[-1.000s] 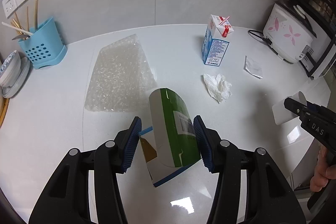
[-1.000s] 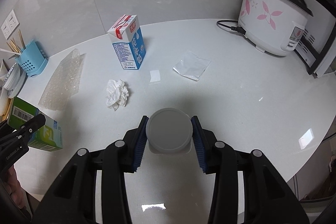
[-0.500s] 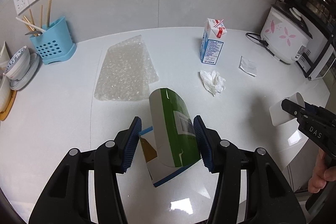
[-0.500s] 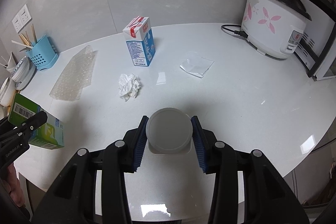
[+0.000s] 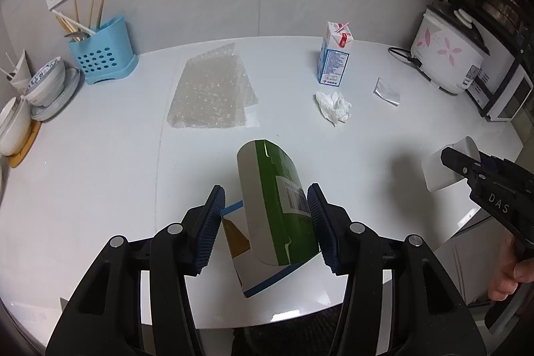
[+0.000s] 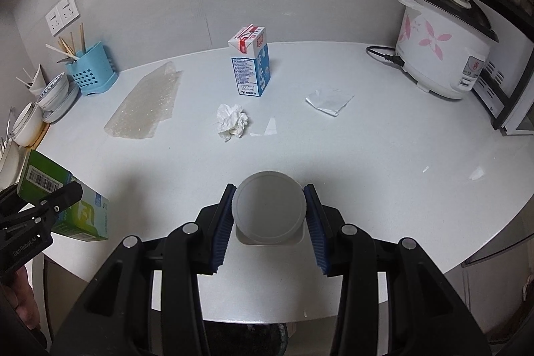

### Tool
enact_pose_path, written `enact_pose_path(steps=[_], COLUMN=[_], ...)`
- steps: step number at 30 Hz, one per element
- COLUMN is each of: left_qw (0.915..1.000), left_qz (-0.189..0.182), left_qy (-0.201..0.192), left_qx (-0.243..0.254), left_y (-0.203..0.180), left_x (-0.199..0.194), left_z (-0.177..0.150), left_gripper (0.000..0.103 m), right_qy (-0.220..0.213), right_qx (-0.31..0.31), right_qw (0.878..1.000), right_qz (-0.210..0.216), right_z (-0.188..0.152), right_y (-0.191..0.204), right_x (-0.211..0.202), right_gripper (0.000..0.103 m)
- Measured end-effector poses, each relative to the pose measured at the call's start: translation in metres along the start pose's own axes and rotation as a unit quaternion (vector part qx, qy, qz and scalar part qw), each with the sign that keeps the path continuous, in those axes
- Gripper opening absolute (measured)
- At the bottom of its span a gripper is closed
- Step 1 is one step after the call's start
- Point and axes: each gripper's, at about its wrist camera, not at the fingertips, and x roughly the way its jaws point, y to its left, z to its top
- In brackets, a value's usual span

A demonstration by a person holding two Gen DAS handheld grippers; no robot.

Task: Collect trash
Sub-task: 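Carry the carton and container down over the trash bin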

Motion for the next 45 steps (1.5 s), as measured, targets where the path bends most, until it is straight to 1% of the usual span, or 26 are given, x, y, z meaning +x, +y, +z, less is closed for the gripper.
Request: enact_pose_path(steps=[13, 25, 34, 45], left_qw=[1.0000, 0.9998, 0.9996, 0.9990], left_qz=[0.000, -0.018, -0.014, -0.005], left_qy=[0.002, 0.007, 0.024, 0.045], left_qx=[-0.006, 0.001, 0.003, 0.005], left_y=[-0.004, -0.017, -0.020, -0.020], left_x=[-0.031, -0.069, -0.071, -0.058], left_z=[-0.046, -0.087, -0.119, -0.150], left_gripper=[0.051, 0.051, 0.051, 0.051], right_qy=[-0.006, -0.001, 0.009, 0.039], right_qx=[-0.025, -0.042, -0.048, -0.061], right_qw=[0.999, 0.998, 0.998, 0.996], right_qz=[0.024, 0.040, 0.045, 0.055], right_z=[-0.035, -0.077, -0.107, -0.141], right_y=[0.015, 0.022, 0.021, 0.027], right_x=[-0.031, -0.056, -0.063, -0.054], right_gripper=[0.039, 0.039, 0.039, 0.039])
